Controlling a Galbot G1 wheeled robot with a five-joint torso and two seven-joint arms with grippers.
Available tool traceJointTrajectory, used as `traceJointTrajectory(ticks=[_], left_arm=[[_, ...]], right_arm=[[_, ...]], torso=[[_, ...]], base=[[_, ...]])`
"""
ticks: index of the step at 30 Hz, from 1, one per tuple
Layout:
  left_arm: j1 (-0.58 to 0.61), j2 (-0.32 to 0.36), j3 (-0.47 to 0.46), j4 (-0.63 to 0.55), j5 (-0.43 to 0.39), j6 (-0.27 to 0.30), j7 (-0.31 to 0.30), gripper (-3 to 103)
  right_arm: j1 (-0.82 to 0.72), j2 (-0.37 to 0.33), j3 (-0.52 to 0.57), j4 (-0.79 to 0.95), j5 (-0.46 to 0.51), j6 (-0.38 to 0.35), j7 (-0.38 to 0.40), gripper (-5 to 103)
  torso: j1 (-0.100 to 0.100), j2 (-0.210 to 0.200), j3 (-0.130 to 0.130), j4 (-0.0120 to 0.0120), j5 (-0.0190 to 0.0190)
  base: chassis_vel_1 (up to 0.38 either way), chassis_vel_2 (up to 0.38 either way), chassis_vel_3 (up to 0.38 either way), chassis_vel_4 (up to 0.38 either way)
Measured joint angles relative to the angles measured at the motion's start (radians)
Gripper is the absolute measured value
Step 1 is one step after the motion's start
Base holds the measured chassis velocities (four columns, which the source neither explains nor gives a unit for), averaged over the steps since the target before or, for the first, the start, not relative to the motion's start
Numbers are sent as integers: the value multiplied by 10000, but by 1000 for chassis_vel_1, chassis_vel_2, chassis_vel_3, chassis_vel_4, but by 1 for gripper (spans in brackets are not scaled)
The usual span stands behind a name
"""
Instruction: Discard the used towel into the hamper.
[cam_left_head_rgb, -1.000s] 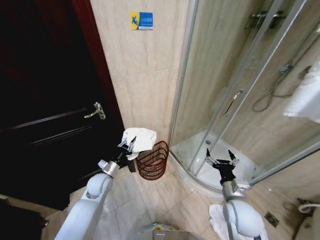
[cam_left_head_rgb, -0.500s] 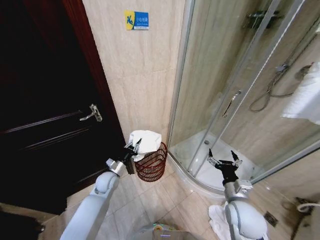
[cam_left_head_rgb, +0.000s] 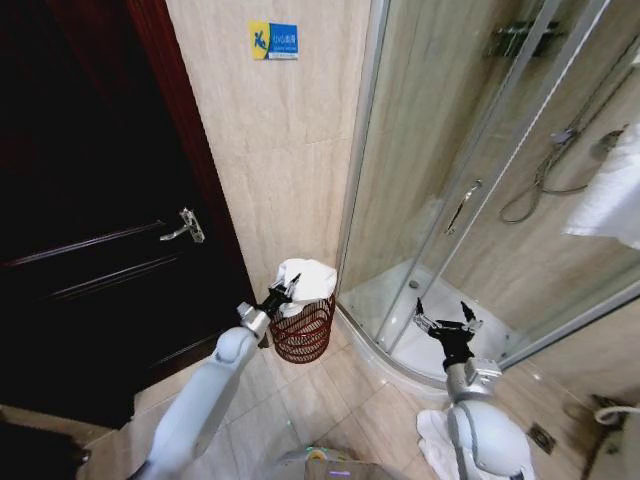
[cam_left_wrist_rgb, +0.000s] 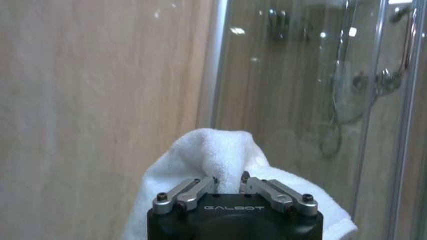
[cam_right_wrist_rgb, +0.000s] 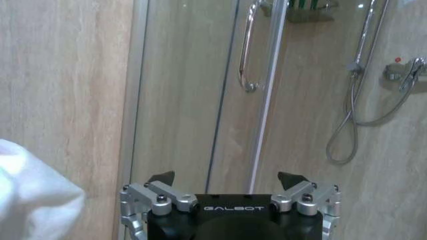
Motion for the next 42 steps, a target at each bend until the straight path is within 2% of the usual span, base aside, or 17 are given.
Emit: traceJointTrajectory(ticks=[6, 9, 12, 17, 19, 22, 28, 34, 37, 42], left_arm=[[-619, -262, 328, 1077, 290, -180, -391, 10], [-573, -263, -24, 1274, 749, -149, -890, 10], [-405, -139, -289, 1289, 1120, 89, -1039, 10], [-352, -23, -311, 1787, 1189, 169, -923, 10], [-444, -61, -192, 2042, 1055, 42, -809, 10], [-926, -302, 222, 3013, 792, -478, -449, 10], [-1562, -703, 670, 4105, 774, -826, -348, 10], [-2219, -1081, 1055, 5354, 1177, -973, -938, 10], [-2367, -1175, 1144, 5584, 1277, -968, -1079, 10], [-2587, -1320, 1330, 5935, 1571, -692, -1396, 7]], right_arm=[[33, -40, 61, -194, 110, 210, 42, 100], [50, -37, 82, -229, 106, 198, -11, 100], [66, -17, 52, -278, 75, 183, -18, 100], [137, 0, -64, -390, -36, 185, -31, 100], [150, 1, -88, -392, -72, 182, -34, 100], [106, 3, -90, -329, -108, 114, -55, 100], [-34, -21, 41, -214, -84, 93, -1, 100], [-147, -2, 68, -156, -72, 99, 110, 100], [-160, 4, 60, -151, -87, 108, 115, 100], [-138, -3, 22, -140, -110, 121, 125, 100]], torso=[[0, 0, 0, -1, 0], [0, 0, -1, 0, -1], [0, 0, -1, 3, -1], [-1, 0, -1, 6, -1], [0, 0, -1, 6, -1], [0, -1, 0, 0, -2], [0, -1, 0, -2, -2], [0, 0, -1, 2, 0], [0, 0, 0, 2, 1], [0, 0, -1, 0, 0]], base=[[0, 0, 0, 0], [0, 0, 0, 0], [0, 0, 0, 0], [0, 0, 0, 0], [0, 0, 0, 0], [0, 0, 0, 0], [0, 0, 0, 0], [0, 0, 0, 0], [0, 0, 0, 0], [0, 0, 0, 0]])
